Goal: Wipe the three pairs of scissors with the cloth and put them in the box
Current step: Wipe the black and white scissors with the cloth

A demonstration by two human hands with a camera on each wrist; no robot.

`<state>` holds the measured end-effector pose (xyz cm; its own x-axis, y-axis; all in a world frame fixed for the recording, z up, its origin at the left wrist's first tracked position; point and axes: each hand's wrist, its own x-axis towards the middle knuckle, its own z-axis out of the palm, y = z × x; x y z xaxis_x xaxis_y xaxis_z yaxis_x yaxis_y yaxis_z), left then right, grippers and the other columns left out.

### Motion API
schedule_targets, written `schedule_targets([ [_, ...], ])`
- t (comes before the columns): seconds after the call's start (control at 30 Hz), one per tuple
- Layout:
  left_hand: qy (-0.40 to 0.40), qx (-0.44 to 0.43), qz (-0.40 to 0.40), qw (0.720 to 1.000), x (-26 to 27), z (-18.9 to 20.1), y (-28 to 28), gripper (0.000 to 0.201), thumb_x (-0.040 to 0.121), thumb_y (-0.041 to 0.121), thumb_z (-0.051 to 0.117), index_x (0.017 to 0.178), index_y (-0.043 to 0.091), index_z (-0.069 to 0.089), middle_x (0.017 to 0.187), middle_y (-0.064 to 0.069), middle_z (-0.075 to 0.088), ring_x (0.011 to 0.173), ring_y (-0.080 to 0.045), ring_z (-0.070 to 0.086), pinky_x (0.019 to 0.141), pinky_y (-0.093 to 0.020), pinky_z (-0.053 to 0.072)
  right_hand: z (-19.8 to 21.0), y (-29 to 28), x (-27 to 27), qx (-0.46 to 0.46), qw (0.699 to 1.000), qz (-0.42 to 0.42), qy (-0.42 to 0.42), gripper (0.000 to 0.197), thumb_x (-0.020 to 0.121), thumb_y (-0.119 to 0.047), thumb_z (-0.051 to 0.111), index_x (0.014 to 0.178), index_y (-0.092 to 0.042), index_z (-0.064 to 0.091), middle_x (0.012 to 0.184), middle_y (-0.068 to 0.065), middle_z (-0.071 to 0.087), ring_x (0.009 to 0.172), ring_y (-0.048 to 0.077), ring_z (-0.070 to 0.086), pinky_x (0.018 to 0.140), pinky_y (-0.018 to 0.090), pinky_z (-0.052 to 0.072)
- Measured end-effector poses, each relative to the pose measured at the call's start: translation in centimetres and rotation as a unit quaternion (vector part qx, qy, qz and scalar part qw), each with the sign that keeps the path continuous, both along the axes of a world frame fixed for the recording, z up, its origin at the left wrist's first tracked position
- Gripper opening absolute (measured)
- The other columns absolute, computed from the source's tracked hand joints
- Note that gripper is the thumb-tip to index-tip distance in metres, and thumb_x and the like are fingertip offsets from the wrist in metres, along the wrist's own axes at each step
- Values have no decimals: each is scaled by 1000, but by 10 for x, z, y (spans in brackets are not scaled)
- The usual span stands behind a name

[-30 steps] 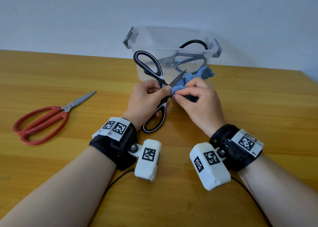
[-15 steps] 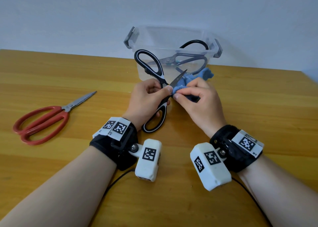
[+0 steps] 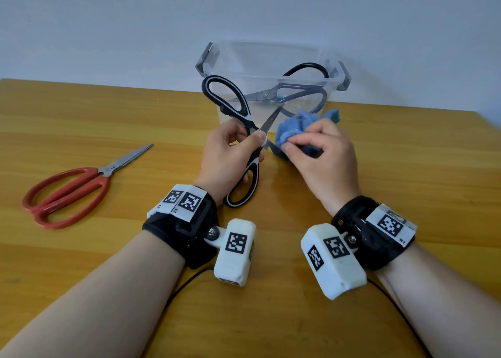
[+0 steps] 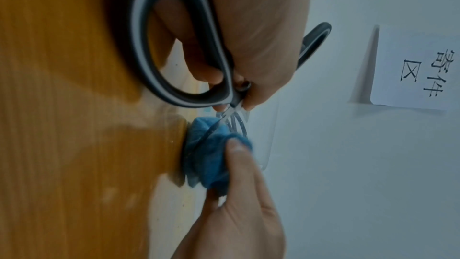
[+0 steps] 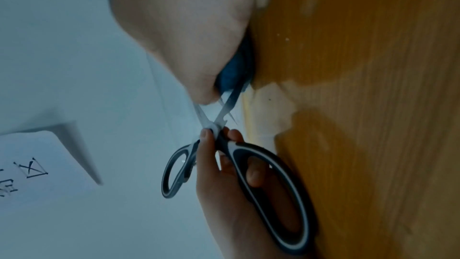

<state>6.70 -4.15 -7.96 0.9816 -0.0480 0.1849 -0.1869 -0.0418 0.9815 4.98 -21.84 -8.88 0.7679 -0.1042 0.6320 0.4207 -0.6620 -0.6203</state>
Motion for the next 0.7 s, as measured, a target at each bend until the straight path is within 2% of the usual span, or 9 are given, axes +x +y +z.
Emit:
schedule_targets([
  [0.03,-2,3,-8,1000,0,1,0,26,96,20,71,84,9,51,82,-26,67,66,-25,72,36,-25,40,1,2,-1,-19,1000,10,-10,4,81,-26,81,84,-23,81,86,-4,60,93,21,55,82,13,39],
  [0.1,-8,8,-29,1000,-1,2,0,24,97,19,70,85,8,52,83,-27,69,67,-39,69,35,-24,40,1,4,-2,-49,998,31,11,6,82,-25,81,87,-22,81,87,-5,60,95,22,52,83,6,33],
  [0.2,-8,9,-42,999,-2,4,0,24,97,17,69,84,8,52,81,-26,69,75,-51,67,34,-23,39,1,4,-2,-42,997,42,54,4,83,-27,81,85,-23,80,85,-7,61,96,24,54,81,11,38],
  [0.27,-5,3,-37,999,-3,5,0,25,97,16,69,82,10,50,78,-24,66,68,-46,67,33,-23,38,1,3,-2,-27,997,40,68,6,83,-29,80,83,-24,78,84,-9,63,96,25,57,82,26,46],
  [0.3,-2,-2,-30,1000,-4,5,0,26,97,15,69,82,11,49,79,-22,64,64,-37,69,33,-23,38,1,2,-1,-25,996,34,75,7,83,-29,80,82,-23,78,83,-10,62,96,26,58,81,31,48],
  [0.4,2,-17,-4,1000,-5,4,0,24,97,14,69,84,9,49,77,-14,62,63,-19,71,32,-22,37,-1,-1,1,-45,993,13,106,8,82,-27,81,77,-23,76,81,-16,59,97,28,58,84,36,48],
  [0.53,-6,-13,24,1000,-5,4,-1,23,97,14,68,83,10,51,76,-12,62,66,-20,73,33,-22,36,-4,-1,1,-59,992,-24,107,14,81,-19,78,70,-24,71,80,-10,61,93,33,58,83,44,50],
  [0.63,-3,-15,35,999,-5,5,-1,23,98,14,67,82,13,50,80,-8,63,71,-21,74,32,-21,35,-7,-5,3,-17,996,-46,74,15,77,-14,74,66,-17,65,74,-14,57,87,33,60,80,44,51],
  [0.7,2,-16,34,999,-4,5,-1,21,98,15,67,87,10,51,78,-3,63,71,-19,75,32,-21,35,-4,-6,2,0,999,-38,22,11,79,-19,73,71,-15,69,80,-7,61,89,28,59,84,38,49],
])
